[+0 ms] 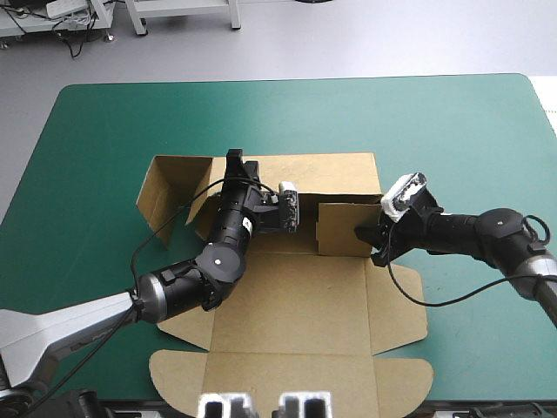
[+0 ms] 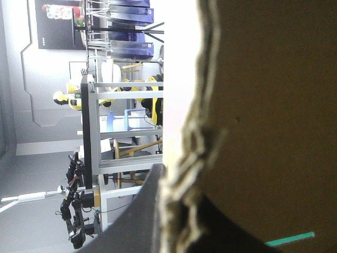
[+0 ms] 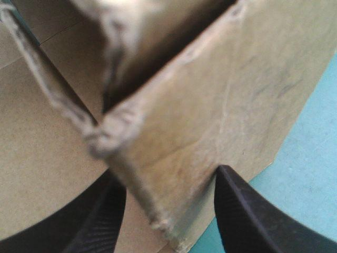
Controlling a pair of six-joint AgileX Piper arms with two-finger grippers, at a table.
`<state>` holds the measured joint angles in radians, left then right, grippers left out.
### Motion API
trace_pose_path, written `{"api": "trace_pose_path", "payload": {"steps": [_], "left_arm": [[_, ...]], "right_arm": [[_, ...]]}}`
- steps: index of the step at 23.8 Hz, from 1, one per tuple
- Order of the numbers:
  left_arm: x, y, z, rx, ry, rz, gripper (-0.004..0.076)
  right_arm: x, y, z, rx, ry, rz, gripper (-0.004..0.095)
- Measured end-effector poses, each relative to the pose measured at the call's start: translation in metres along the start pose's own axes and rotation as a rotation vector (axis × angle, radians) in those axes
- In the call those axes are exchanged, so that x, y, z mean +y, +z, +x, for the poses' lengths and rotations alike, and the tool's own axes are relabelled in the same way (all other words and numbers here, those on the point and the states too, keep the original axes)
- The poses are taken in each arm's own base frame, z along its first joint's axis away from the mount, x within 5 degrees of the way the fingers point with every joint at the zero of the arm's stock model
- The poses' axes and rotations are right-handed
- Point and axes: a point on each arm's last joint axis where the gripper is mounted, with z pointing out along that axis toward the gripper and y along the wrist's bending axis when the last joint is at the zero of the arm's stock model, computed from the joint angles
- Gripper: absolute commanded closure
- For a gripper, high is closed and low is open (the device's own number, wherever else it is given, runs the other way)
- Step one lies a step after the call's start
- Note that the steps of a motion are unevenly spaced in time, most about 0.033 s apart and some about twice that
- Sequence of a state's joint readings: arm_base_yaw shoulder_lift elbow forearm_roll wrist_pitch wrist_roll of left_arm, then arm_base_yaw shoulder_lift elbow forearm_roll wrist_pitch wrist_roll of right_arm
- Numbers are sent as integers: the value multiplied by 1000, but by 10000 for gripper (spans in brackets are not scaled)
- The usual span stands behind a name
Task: Fold the box
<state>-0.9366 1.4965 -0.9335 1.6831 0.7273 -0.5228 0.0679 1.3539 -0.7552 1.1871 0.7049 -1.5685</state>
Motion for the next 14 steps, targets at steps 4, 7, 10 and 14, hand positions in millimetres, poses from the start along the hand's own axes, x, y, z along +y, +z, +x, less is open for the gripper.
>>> {"api": "trace_pose_path", "payload": {"steps": [4,7,10,14], "left_arm": [[0,1,1,15,-3,-7,734],[1,1,2,19,-3,-16,734],[-1,1,-1,-12,-2,0,734],[-1,1,-2,-23,-4,3,734]], "right_arm": [[-3,5,-7,-61,20,98,428],[-10,4,-12,-125,47,175,521],[-15,2,-18,-190,66,230,769],[-15,2,-20,-203,23,242,911]]}}
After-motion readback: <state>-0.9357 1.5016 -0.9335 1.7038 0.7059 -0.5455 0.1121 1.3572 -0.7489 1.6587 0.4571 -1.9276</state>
